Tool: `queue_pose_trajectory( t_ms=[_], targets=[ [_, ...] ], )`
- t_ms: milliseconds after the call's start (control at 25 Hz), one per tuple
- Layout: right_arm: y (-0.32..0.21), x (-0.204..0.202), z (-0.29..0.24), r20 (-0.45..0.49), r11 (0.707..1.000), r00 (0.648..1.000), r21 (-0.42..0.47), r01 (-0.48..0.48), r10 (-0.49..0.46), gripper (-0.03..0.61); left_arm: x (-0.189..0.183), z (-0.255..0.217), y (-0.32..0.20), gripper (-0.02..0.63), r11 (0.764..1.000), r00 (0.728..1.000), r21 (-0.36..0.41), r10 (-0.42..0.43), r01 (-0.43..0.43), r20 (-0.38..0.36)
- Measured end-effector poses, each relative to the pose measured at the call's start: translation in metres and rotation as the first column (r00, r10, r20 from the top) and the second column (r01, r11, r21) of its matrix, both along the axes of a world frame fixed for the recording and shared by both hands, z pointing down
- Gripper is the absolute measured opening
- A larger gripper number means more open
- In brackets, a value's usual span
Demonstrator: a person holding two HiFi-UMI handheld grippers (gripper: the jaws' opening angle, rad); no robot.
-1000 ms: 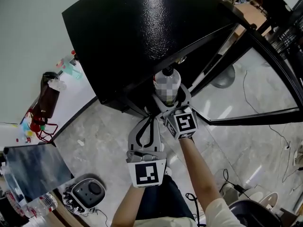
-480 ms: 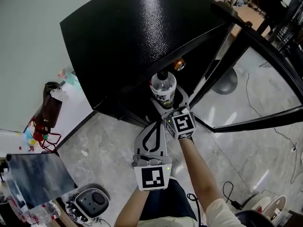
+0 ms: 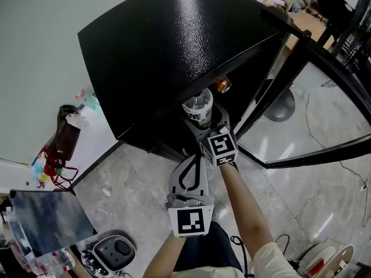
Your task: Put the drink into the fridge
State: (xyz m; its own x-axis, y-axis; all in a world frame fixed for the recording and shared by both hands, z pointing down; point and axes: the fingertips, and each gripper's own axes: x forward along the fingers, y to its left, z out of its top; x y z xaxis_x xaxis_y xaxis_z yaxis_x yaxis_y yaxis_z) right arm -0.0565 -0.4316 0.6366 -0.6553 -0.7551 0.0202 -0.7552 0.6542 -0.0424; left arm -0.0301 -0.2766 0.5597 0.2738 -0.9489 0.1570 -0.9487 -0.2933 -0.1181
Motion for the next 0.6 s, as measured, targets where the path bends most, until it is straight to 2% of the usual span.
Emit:
queue_pose_trajectory(
  t_ms=[120, 200, 320, 440, 480, 520, 600],
  targets=[
    [-0.002, -0.004, 0.008, -0.075, 1.0, 0.997, -0.023, -0.01, 0.009, 0.425, -0.002, 0.001, 0.0, 0.005, 1.0, 1.0, -0.006, -0.007, 0.007, 0.004],
    [0.002, -0.005, 0.011, -0.079, 0.999, 0.997, -0.037, 0.001, -0.004, 0.539, -0.003, -0.001, 0.001, 0.005, 1.0, 1.0, -0.005, -0.012, 0.012, -0.002],
    [0.01, 0.007, 0.005, -0.007, 0.998, 1.0, -0.051, -0.023, 0.023, 0.541, -0.004, -0.005, 0.002, 0.005, 1.0, 1.0, -0.007, -0.018, 0.018, -0.009],
    [0.026, 0.031, 0.0, -0.003, 0.996, 0.997, -0.038, -0.079, 0.079, 0.539, -0.004, -0.01, 0.002, 0.005, 0.999, 0.999, -0.011, -0.035, 0.034, -0.038],
    [0.032, 0.039, -0.001, -0.011, 0.995, 0.995, -0.033, -0.098, 0.098, 0.5, -0.004, -0.012, 0.002, 0.005, 0.999, 0.998, -0.012, -0.036, 0.035, -0.045],
    [0.038, 0.047, -0.002, -0.018, 0.993, 0.994, -0.029, -0.112, 0.112, 0.429, -0.003, -0.014, 0.003, 0.005, 0.999, 0.998, -0.012, -0.033, 0.033, -0.047],
    [0.046, 0.055, 0.0, -0.027, 0.993, 0.993, -0.031, -0.117, 0.116, 0.127, -0.001, -0.015, 0.003, 0.005, 1.0, 0.998, -0.013, -0.028, 0.027, -0.049]
  ],
)
